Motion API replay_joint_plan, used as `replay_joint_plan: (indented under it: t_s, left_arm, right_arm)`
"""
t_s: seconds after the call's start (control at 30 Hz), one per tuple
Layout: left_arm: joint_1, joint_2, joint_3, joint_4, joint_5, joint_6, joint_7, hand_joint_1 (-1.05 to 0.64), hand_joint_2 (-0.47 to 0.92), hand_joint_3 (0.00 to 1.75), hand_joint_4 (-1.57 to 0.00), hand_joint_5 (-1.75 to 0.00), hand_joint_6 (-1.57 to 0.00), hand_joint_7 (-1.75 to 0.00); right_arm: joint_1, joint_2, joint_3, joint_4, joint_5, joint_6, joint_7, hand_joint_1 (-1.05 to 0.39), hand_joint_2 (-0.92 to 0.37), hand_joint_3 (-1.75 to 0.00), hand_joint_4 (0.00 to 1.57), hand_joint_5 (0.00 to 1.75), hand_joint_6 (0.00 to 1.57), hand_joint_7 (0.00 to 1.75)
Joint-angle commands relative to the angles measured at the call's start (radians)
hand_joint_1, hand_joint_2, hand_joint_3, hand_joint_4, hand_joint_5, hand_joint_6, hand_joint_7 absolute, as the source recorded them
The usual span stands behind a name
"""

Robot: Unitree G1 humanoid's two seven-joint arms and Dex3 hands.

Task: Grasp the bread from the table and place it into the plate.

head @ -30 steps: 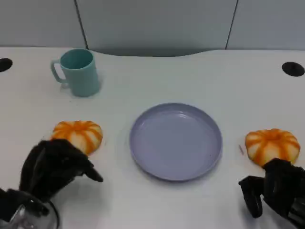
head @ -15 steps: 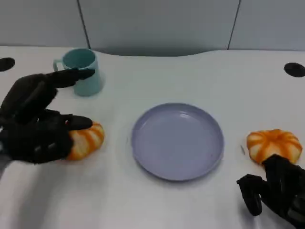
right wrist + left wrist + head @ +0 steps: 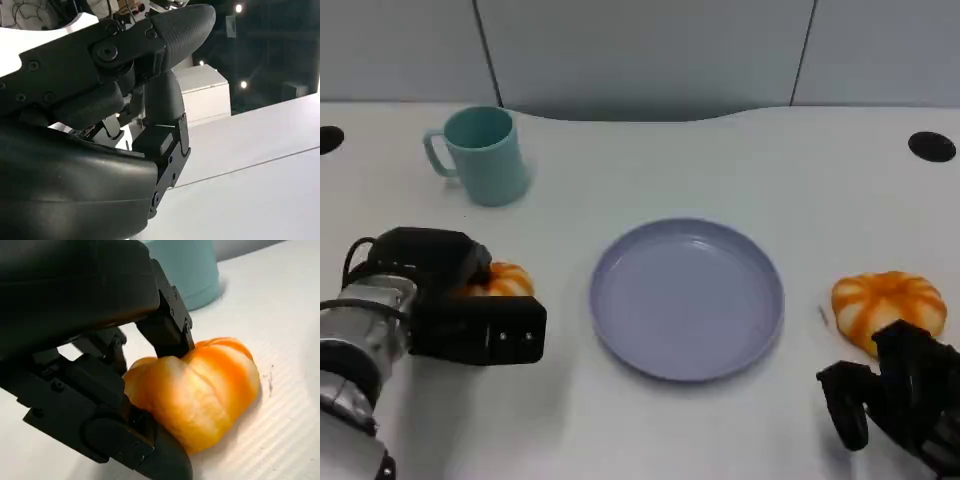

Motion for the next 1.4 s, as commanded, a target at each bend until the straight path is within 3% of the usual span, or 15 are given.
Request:
replay_joint_plan:
  t_s: [0.03,0.13,0.2,0.23,0.37,0.5,0.6,0.7,0.93,1.0,1.1,1.17,1.23,1.3,1.4]
  left_arm:
    - [0.018,-0.01,-0.02,0.023,-0.037,-0.043,0.018,-1.05,0.59,0.0,-1.57,-0.88,-1.57,-0.76]
    - [-0.034,0.017,0.004,0.009,-0.086,-0.117,0.064,-1.05,0.64,0.04,-1.57,-1.13,-1.57,-1.11]
    - [-0.078,0.038,0.025,-0.007,-0.116,-0.177,0.131,-1.05,0.45,0.62,-1.4,-1.25,-1.46,-1.04]
    - [-0.112,0.05,0.036,-0.019,-0.131,-0.218,0.168,-1.05,0.43,0.83,-1.23,-1.38,-1.28,-1.14]
    - [-0.202,0.077,0.037,-0.04,-0.139,-0.307,0.244,-1.05,0.75,0.64,-1.06,-1.71,-0.77,-1.59]
    - [-0.281,0.078,0.036,-0.103,-0.157,-0.43,0.319,-0.87,0.83,0.46,-0.9,-1.74,-0.57,-1.59]
    - [-0.295,0.044,0.018,-0.149,-0.156,-0.537,0.339,-0.6,0.84,0.2,-0.71,-1.47,-0.65,-1.19]
    - [-0.295,0.032,0.01,-0.151,-0.153,-0.564,0.343,-0.56,0.88,0.11,-0.71,-1.34,-0.7,-1.08]
    - [-0.232,-0.111,-0.073,-0.139,-0.157,-0.417,-0.043,-0.85,0.89,0.01,-0.47,-1.13,-0.67,-0.7]
    - [-0.219,-0.109,-0.091,-0.17,-0.15,-0.349,-0.153,-1.01,0.92,0.17,-0.1,-0.79,-0.43,-0.5]
    - [-0.193,-0.083,-0.082,-0.231,-0.174,-0.31,-0.241,-1.04,0.92,0.49,-0.01,-0.25,-0.19,-0.48]
    - [-0.175,-0.066,-0.048,-0.267,-0.229,-0.307,-0.321,-1.05,0.92,0.68,0.0,-0.05,-0.04,-0.29]
    - [-0.14,-0.051,0.027,-0.298,-0.355,-0.328,-0.437,-1.05,0.92,0.69,0.0,-0.01,-0.01,-0.13]
    - [-0.099,-0.029,0.086,-0.348,-0.455,-0.334,-0.524,-1.05,0.92,0.68,0.0,0.0,0.0,-0.04]
    - [-0.015,0.021,0.165,-0.454,-0.601,-0.332,-0.652,-1.05,0.92,0.69,0.0,0.0,0.0,0.0]
  right_arm:
    - [0.0,-0.015,0.011,-0.005,-0.005,-0.009,-0.016,-0.42,-0.92,-0.01,0.85,1.75,0.76,1.45]
    - [-0.007,-0.017,0.015,0.004,-0.001,0.008,-0.022,-0.41,-0.91,-0.01,0.85,1.75,0.76,1.47]
    - [-0.013,-0.02,0.021,0.008,-0.008,0.012,-0.034,-0.41,-0.91,0.0,0.85,1.75,0.8,1.32]
    - [-0.018,-0.022,0.026,0.01,-0.012,0.018,-0.043,-0.43,-0.91,0.0,0.86,1.75,0.76,1.47]
    - [-0.026,-0.026,0.042,0.011,-0.019,0.046,-0.066,-0.42,-0.89,0.0,0.86,1.75,0.73,1.56]
    - [-0.044,-0.002,0.024,0.03,0.0,0.012,-0.06,-0.41,-0.89,0.0,0.86,1.75,0.73,1.54]
    - [-0.056,0.008,0.027,0.042,-0.008,-0.006,-0.069,-0.43,-0.9,-0.01,0.86,1.75,0.71,1.6]
    - [-0.058,0.01,0.031,0.046,-0.013,-0.016,-0.079,-0.43,-0.9,0.0,0.86,1.75,0.71,1.62]
    - [-0.059,0.062,0.005,0.044,0.037,0.012,-0.048,-0.36,-0.87,0.0,0.87,1.75,0.73,1.6]
    - [-0.053,0.088,-0.011,0.035,0.061,0.015,-0.038,-0.31,-0.86,0.0,0.85,1.75,0.83,1.31]
    - [-0.038,0.139,-0.039,-0.013,0.094,-0.061,-0.053,-0.31,-0.84,0.0,0.87,1.75,0.74,1.58]
    - [-0.033,0.176,-0.07,-0.039,0.133,-0.11,-0.049,-0.29,-0.83,0.0,0.9,1.75,0.87,1.12]
    - [-0.012,0.178,-0.052,-0.068,0.12,-0.087,-0.085,-0.27,-0.82,0.0,0.9,1.75,0.91,1.05]
    - [-0.015,0.176,-0.047,-0.067,0.122,-0.095,-0.069,-0.26,-0.83,-0.01,0.89,1.75,0.83,1.28]
    - [-0.045,0.165,-0.061,-0.021,0.128,-0.141,-0.033,-0.29,-0.84,0.0,0.88,1.75,0.97,0.75]
